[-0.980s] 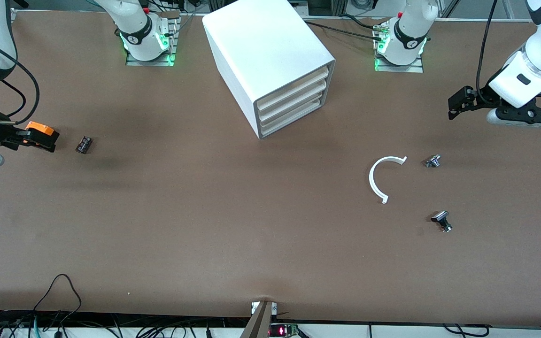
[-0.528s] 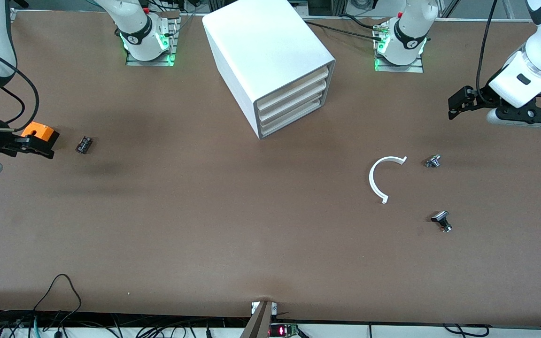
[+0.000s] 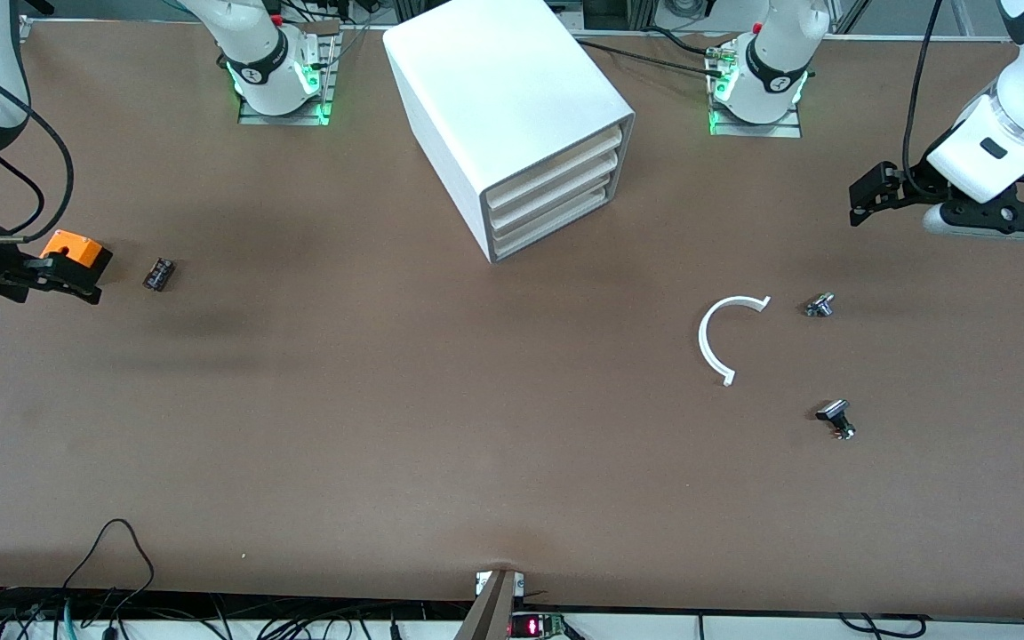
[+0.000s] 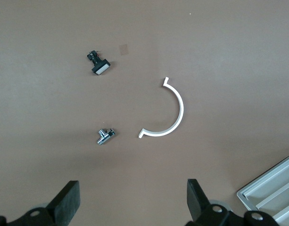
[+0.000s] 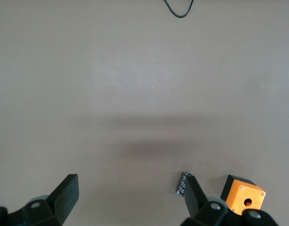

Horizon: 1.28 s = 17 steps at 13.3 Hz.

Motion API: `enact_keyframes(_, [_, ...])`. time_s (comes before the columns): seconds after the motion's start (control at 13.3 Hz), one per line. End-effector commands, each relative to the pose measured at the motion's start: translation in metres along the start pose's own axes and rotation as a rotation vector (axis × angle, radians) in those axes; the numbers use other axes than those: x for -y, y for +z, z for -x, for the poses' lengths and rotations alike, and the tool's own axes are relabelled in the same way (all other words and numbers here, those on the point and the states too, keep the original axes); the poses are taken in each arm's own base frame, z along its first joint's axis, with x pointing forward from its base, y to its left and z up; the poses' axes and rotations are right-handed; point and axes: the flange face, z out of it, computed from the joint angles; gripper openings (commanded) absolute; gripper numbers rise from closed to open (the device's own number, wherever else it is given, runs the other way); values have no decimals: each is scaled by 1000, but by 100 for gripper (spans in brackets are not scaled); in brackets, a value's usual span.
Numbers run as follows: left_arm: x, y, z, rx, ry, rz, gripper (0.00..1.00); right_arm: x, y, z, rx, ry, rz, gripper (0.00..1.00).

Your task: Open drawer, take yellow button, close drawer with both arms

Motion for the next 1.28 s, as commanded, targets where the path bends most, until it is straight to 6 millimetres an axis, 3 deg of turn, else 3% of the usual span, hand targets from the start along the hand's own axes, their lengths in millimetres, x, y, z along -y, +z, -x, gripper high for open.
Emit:
enact_keyframes(0.0, [-9, -10, -5, -1, 23, 1, 100, 1, -3, 0, 4, -6, -16, 100])
enact_keyframes(0.15, [-23, -17, -6, -16, 36, -2, 100, 2, -3, 0, 4, -8, -16, 100])
enact_keyframes(1.21, [-23, -14, -6, -5, 32, -2, 100, 0, -2, 1, 10, -3, -24, 100])
